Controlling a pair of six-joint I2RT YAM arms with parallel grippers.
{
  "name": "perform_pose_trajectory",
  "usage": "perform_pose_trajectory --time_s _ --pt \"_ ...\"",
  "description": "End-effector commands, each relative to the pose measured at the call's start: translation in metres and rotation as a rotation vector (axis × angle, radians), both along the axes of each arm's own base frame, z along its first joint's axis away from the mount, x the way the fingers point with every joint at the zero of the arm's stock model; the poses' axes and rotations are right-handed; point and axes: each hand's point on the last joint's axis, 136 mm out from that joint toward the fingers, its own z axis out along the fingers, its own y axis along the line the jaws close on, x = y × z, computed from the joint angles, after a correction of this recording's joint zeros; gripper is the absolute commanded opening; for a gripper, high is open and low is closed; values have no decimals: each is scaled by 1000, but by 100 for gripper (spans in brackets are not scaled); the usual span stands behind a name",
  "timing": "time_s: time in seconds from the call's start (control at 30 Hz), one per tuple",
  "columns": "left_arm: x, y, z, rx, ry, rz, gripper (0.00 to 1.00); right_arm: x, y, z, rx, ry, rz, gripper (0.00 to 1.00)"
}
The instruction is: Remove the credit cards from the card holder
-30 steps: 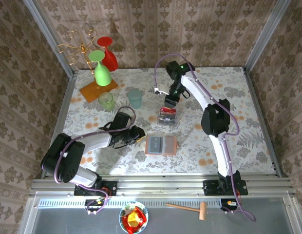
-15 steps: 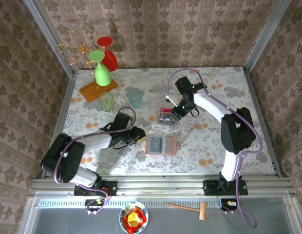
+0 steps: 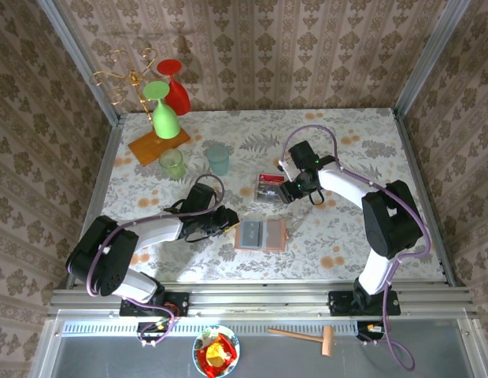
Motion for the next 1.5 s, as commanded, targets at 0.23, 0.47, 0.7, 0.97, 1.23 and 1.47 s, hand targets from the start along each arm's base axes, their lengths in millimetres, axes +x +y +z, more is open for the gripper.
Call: perform_pose_trajectory --time_s 0.23,0.47,0.7,0.97,1.23,1.47 --pt "1 -2 12 -10 -24 6 25 17 -9 -8 -49 -58 -68 59" --pt "1 -2 12 -9 -26 7 25 23 -9 -7 -59 -71 -75 59" --pt "0 -1 10 -10 -26 9 25 28 -16 -4 -102 -96 -89 59" --pt "-1 -2 9 -16 -27 4 25 36 -19 7 -118 -137 -104 58" --pt "-3 -1 8 -18 -25 4 25 25 -8 33 -35 -147 -104 57" --pt "-7 -2 1 -19 -14 -8 25 -9 17 54 175 -113 -127 54"
